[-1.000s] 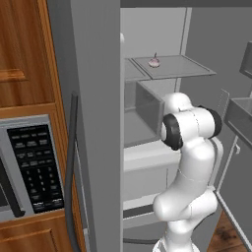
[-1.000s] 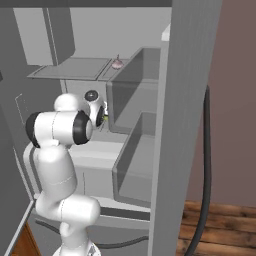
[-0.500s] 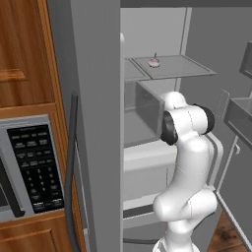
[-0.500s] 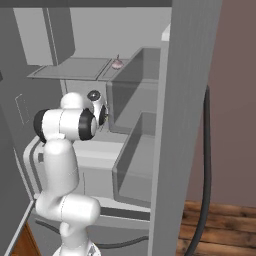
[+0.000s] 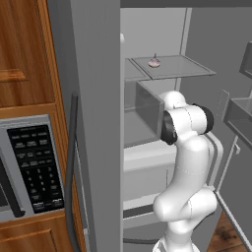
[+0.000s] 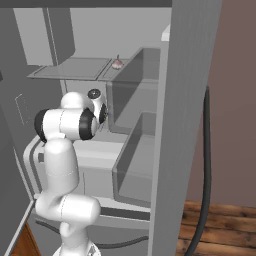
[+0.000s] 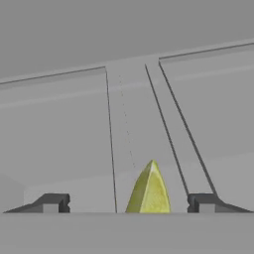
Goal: Take the lemon wedge from the fridge and place it on the plate with fish on the dining counter.
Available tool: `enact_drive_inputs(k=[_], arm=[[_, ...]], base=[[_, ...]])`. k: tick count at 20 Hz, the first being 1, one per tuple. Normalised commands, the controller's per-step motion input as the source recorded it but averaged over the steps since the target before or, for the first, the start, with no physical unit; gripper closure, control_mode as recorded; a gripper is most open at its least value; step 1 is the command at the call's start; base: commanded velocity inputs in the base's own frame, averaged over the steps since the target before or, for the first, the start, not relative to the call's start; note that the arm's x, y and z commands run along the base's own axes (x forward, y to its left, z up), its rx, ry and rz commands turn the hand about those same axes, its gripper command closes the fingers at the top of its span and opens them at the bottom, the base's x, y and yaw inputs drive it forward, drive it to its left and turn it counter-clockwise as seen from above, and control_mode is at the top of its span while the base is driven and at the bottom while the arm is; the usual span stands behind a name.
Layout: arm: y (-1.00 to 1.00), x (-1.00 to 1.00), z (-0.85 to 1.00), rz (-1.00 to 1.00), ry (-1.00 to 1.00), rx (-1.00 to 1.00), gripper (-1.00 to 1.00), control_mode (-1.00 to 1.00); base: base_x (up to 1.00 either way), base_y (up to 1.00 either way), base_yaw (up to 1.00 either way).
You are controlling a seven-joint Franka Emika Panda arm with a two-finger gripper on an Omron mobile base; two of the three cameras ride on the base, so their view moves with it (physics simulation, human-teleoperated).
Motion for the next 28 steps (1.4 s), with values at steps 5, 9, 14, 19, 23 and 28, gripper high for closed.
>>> enact_drive_inputs(k=[5,9,14,19,23,28], arm=[[0.06,-0.91,-1.0,-0.04,-0.08,-0.05,1.0,-1.0],[0.0,-0.55,-0.66,-0.05,-0.06,-0.01,1.0,-1.0],[0.02,-0.05,0.05,0.0,0.0,0.0,1.0,-1.0],[0.26,-0.87,0.91,-0.09,-0.01,0.0,1.0,-1.0],[0.03,-1.0,0.98,-0.15,0.01,0.09,1.0,-1.0],[0.0,-1.0,0.88,-0.15,0.2,0.19,1.0,-1.0]], base=[[0.0,0.0,0.0],[0.0,0.0,0.0],[0.0,0.0,0.0],[0.0,0.0,0.0],[0.0,0.0,0.0],[0.0,0.0,0.0]])
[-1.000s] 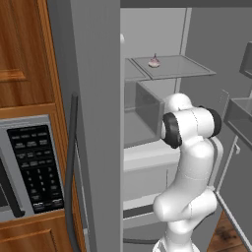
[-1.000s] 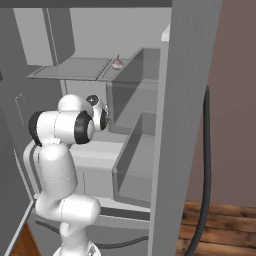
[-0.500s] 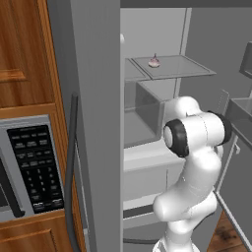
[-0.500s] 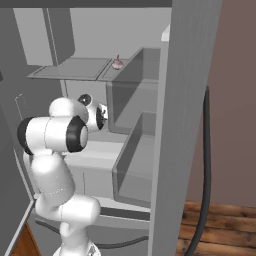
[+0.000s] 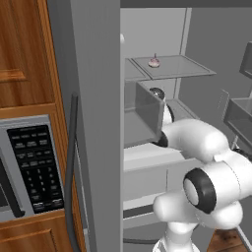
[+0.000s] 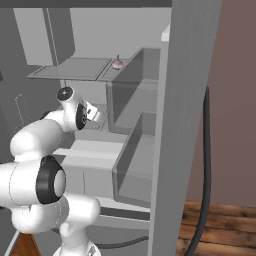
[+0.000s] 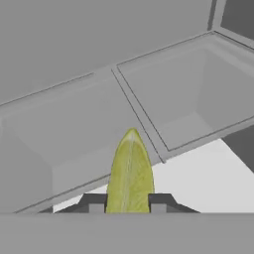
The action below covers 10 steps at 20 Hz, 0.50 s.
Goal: Take the lemon wedge from the fridge and place it on the plate with fish on the dining counter.
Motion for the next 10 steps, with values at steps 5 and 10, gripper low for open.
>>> enact_drive_inputs(k=[5,10], arm=[[-0.01,-1.0,0.4,-0.12,0.16,0.14,1.0,-1.0],[-0.01,-1.0,0.01,-0.05,0.01,0.04,1.0,-1.0]], base=[[0.0,0.0,0.0],[0.0,0.0,0.0]])
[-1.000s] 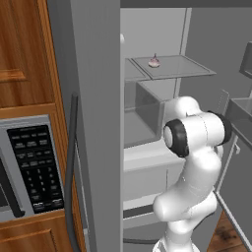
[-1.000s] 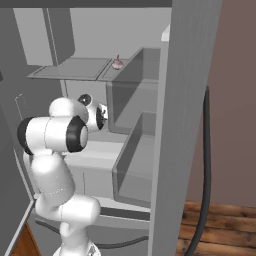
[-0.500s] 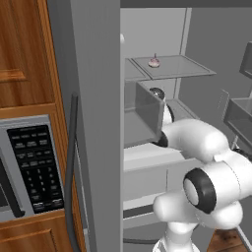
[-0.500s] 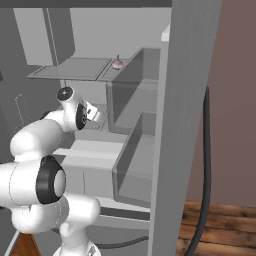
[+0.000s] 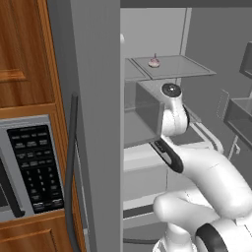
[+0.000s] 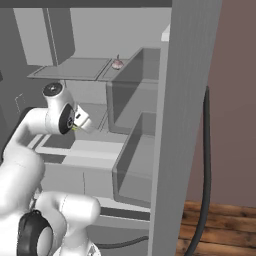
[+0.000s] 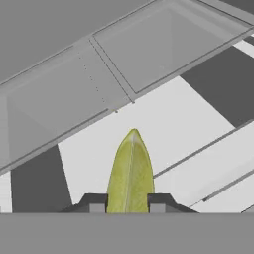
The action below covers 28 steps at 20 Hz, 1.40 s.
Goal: Take the lemon wedge from the fridge and place it on the plate with fish on the dining counter.
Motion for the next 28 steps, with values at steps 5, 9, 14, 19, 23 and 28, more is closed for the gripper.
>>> enact_drive_inputs(k=[5,9,14,19,23,28], arm=[[0.0,-0.6,0.0,-0.01,0.0,0.01,1.0,1.0],[0.0,0.0,0.0,0.0,0.0,0.0,1.0,1.0],[0.0,0.0,0.0,0.0,0.0,0.0,1.0,1.0],[0.0,0.0,0.0,0.0,0.0,0.0,1.0,1.0],[0.0,0.0,0.0,0.0,0.0,0.0,1.0,1.0],[0.0,0.0,0.0,0.0,0.0,0.0,1.0,1.0]], base=[[-0.4,0.0,0.07],[-1.0,-0.01,0.28],[-1.0,-0.12,0.33],[-1.0,-0.33,0.37],[-1.0,-0.44,0.52],[-0.74,-0.09,0.74]])
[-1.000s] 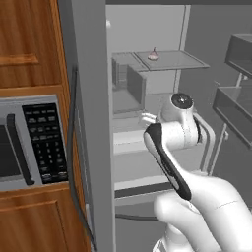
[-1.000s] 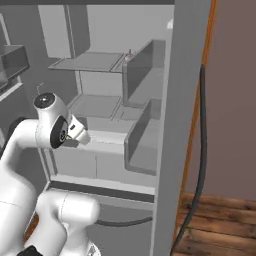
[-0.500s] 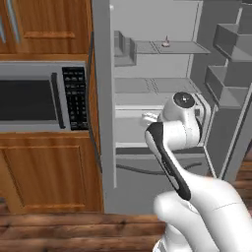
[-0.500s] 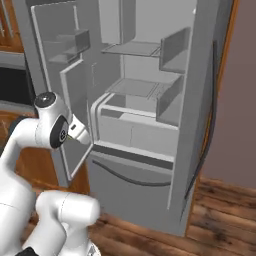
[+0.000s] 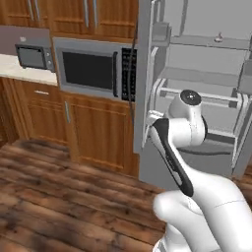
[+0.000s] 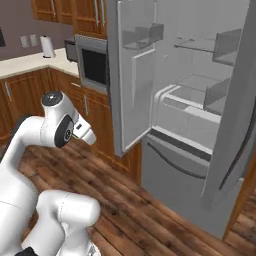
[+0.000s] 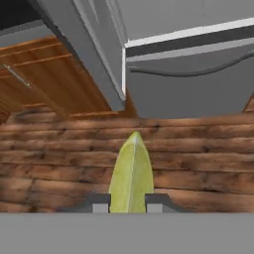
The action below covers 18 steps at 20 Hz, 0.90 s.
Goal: Take the lemon wedge from the fridge and place it on the plate with fish on the dining counter.
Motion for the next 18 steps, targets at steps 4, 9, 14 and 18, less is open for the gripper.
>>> enact_drive_inputs(k=[4,9,14,18], arm=[[0.0,0.0,0.0,0.0,0.0,0.0,1.0,1.0],[0.0,0.0,0.0,0.0,0.0,0.0,1.0,1.0],[0.0,0.0,0.0,0.0,0.0,0.0,1.0,1.0],[0.0,0.0,0.0,0.0,0.0,0.0,1.0,1.0]], base=[[-0.28,0.0,0.91],[0.0,0.03,1.0],[0.0,0.04,1.0],[0.0,0.04,1.0]])
